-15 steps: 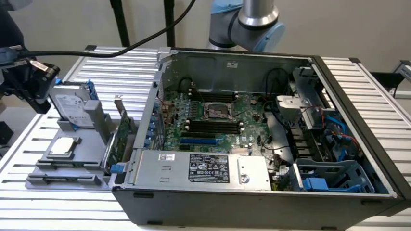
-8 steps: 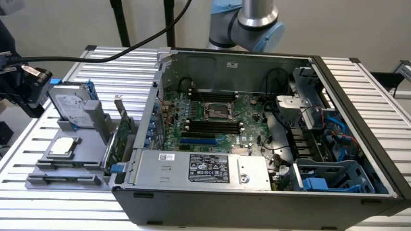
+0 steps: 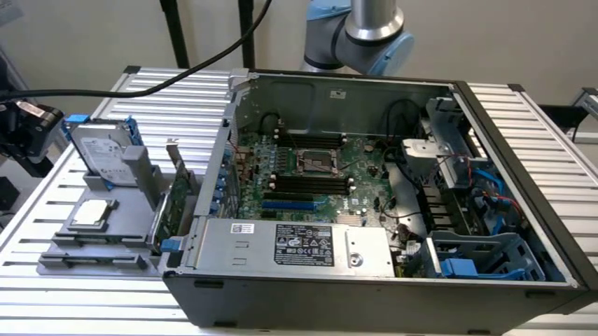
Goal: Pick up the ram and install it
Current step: 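Pick up the ram and move it above insertion slot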
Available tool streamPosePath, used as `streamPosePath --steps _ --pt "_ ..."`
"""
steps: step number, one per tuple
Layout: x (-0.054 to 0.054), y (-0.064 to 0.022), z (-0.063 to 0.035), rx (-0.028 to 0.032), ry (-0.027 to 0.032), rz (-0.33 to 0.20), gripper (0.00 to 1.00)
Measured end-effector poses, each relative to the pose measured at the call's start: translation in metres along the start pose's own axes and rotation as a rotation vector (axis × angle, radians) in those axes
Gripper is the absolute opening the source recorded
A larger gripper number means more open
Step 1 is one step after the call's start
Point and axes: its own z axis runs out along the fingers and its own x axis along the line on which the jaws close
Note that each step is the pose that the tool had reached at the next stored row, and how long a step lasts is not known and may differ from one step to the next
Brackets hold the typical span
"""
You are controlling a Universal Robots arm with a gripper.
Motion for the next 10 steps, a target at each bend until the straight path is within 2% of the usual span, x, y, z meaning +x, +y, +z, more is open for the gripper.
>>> streamPosePath --steps 10 --pt "0.0000 0.0000 0.0000 0.0000 0.0000 0.000 0.11"
